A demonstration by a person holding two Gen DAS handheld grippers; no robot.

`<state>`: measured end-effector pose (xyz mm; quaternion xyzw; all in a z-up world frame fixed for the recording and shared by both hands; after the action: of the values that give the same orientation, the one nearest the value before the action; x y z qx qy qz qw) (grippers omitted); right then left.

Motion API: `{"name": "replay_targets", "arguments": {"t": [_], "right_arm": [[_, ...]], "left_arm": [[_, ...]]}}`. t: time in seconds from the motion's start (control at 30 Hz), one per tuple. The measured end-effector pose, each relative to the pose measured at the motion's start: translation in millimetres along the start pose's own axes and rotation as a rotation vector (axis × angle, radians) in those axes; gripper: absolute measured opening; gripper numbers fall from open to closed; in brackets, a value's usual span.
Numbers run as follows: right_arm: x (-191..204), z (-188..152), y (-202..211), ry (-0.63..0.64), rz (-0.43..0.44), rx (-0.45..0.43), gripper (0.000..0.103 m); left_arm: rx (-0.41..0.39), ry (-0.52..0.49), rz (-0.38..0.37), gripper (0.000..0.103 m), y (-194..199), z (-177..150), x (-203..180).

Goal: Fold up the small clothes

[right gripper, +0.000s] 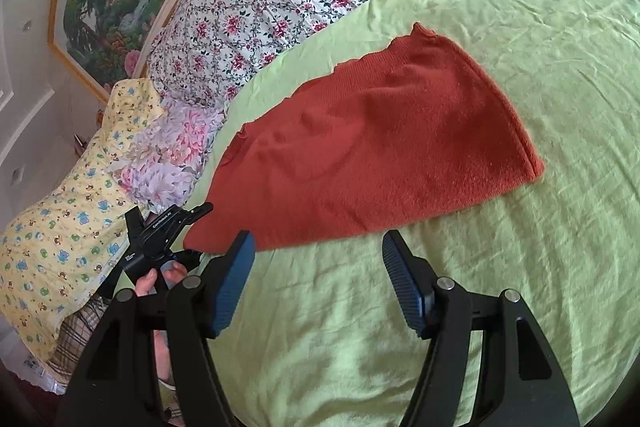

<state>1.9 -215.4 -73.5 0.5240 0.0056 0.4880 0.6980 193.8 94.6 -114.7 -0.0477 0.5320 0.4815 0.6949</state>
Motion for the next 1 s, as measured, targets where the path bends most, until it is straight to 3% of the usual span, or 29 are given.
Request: {"name": "replay_targets", "arguments": {"t": [0.03,0.23,0.43,0.6,0.77,0.93,1.0], "right_arm": [[-2.0,0.7,-1.1,-0.007,0.000,0.002,0.067],[-14.9,7.1,-0.6,-0.036,0.007,-0.006,0.067],[-35.4,26.2,3.5,-0.088,0.033,-0.031,0.067],[-57.9,42.4,8.3,-0.140,0.033,-0.049,0.067],[-77.8,49.2,13.4,-0.182,0.035,-0.057,0.067],[-87.5,51.7,4.9,-0.214,0.052,-0.032,0.067],[-84.8,56.4,-3.7,-0.213,0.073,-0.011,0.067]], "left_arm": [[0.012,-0.002,-0.008,0.018,-4.0,1.1,-0.5],[-0.002,-0.112,-0.041,0.010,-1.4,2.7,-35.6],[0.064,-0.349,-0.146,0.009,-11.7,-19.1,-132.6],[0.190,-0.511,-0.253,0.009,-46.1,-71.5,-205.5],[0.305,-0.592,-0.245,0.009,-89.8,-124.4,-222.3],[0.404,-0.624,-0.157,0.012,-125.9,-161.4,-200.7],[0.423,-0.619,-0.150,0.019,-128.4,-165.7,-194.3]]}}
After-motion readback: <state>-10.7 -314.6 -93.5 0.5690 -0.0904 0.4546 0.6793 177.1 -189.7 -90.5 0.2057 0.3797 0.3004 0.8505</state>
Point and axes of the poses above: each gripper's, at about its wrist camera, not at the fingertips, and y roughly against the way its jaws point, x to its left, z to its top, the point moved 5 cm from there along -y, roughly the way its jaws point, and after that the axes turned 15 degrees about -z, right-handed, at the moved point
